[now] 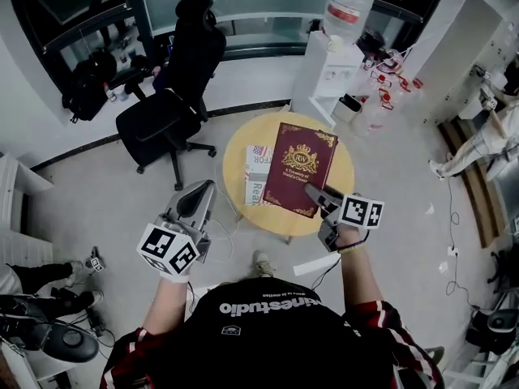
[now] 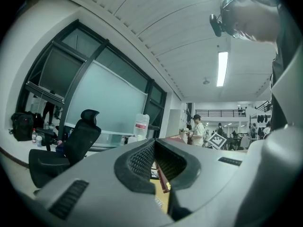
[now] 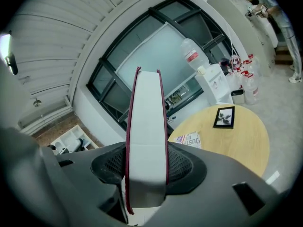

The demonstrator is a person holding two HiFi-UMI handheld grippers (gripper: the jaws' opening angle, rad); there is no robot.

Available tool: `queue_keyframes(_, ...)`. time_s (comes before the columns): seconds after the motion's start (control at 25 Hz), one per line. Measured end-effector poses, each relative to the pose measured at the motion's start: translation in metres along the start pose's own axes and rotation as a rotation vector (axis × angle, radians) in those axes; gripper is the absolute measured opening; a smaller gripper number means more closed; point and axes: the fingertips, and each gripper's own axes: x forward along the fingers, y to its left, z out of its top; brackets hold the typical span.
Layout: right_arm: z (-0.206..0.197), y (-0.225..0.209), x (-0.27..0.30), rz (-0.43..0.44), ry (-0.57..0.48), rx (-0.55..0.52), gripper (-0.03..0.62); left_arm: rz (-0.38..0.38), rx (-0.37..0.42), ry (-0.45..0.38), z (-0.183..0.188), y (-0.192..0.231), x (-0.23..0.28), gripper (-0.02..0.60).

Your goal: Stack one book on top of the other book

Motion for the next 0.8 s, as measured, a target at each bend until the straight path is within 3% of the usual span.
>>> queue_keyframes(0.8, -0.045, -0.080, 0.107, 0.034, 0.265, 0.139, 0.236, 0.082, 0.000, 0.054, -0.023, 0.029, 0.042, 0.017)
